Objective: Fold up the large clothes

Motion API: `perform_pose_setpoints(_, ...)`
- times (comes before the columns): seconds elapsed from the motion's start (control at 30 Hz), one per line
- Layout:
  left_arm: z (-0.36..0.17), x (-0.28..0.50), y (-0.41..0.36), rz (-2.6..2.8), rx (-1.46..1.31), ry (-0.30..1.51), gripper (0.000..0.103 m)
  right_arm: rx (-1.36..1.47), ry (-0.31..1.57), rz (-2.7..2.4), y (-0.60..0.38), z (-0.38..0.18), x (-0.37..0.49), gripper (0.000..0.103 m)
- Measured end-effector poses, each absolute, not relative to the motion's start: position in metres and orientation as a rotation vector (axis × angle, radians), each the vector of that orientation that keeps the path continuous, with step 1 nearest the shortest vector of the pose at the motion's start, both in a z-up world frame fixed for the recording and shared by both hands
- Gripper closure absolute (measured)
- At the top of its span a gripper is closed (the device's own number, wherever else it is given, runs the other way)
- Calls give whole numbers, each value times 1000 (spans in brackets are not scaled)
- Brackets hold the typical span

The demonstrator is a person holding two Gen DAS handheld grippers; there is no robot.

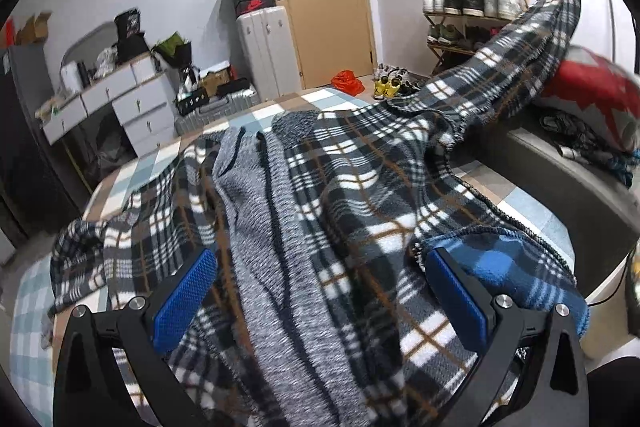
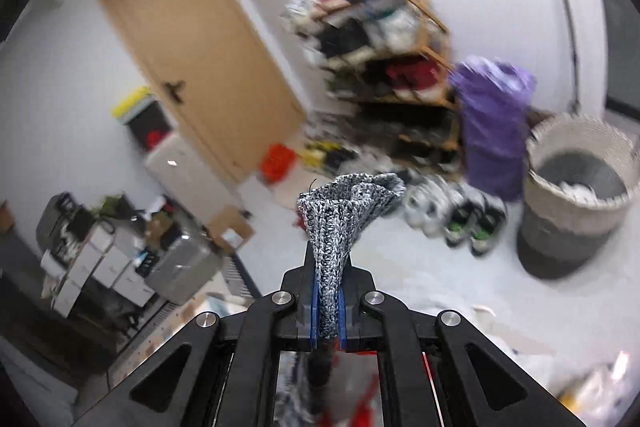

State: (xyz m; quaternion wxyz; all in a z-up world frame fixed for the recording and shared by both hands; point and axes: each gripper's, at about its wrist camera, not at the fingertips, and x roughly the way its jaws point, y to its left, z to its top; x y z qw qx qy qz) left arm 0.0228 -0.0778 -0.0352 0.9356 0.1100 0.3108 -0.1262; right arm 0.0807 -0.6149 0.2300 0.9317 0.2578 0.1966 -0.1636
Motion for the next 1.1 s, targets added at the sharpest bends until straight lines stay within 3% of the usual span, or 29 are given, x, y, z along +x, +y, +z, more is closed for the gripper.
perform_pose_setpoints(0.17, -26, 25, -40, -201, 133, 639, 1, 482, 289, -201, -528, 266, 103, 97)
perform_pose_setpoints(0.33, -11, 24, 9, -118, 28, 609, 1, 393, 304, -18, -413, 282, 149, 96)
perform_pose_setpoints(0.7, 16, 11, 143, 133, -272, 543, 1, 354, 441, 337, -161, 249, 221, 96)
perform_pose_setpoints(0.9, 26, -2, 176, 198, -380, 486, 1, 301, 577, 425, -57, 187, 237, 96)
perform_pose_setpoints(1.1, 30, -12, 200, 235, -392, 428, 1, 206, 797, 420, 1, 51, 243, 96)
